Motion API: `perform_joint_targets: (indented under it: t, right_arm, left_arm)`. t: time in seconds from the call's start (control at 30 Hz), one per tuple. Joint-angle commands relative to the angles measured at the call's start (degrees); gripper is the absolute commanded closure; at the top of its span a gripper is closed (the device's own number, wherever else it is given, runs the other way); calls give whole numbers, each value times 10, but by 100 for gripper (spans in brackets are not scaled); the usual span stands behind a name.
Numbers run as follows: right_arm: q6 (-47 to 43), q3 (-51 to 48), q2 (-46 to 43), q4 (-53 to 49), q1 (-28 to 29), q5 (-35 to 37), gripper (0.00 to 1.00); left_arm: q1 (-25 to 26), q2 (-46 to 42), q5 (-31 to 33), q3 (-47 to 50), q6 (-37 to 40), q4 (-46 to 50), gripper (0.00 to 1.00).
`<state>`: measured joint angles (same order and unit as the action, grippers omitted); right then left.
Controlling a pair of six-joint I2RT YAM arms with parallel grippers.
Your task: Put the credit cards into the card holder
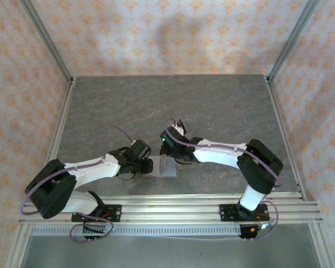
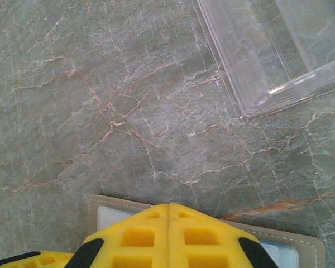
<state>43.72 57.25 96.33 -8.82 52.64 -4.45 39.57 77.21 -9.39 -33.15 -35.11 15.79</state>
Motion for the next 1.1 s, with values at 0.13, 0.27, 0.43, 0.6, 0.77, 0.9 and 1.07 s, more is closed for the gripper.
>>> perform_joint_targets:
  t: [0.13,0.27,0.43,0.6,0.77,0.9,1.07]
  right_arm:
    - [19,-17,2,16,3,-9,79]
    - [23,-20,-5,14,4,-15,77]
    - [32,-32,-19,13,6,-21,77]
    - [39,-39,-25,9,16,-22,79]
    - [45,-44,-34,4,27,-18,83]
    - [51,-50,-39,5,30,-22,88]
    - [55,-54,-38,0,36,-21,90]
  left_arm:
    - [-8,-1,2,12,-9,-6,60]
    - [-8,0,2,13,-9,-8,60]
    - [-8,-2,2,14,-8,-9,60]
    - [-8,-2,2,13,-8,-6,60]
    - [-8,-2,2,13,-7,-6,60]
    - [-8,-2,3,13,-7,-8,60]
    - [-8,-3,3,12,-7,-6,60]
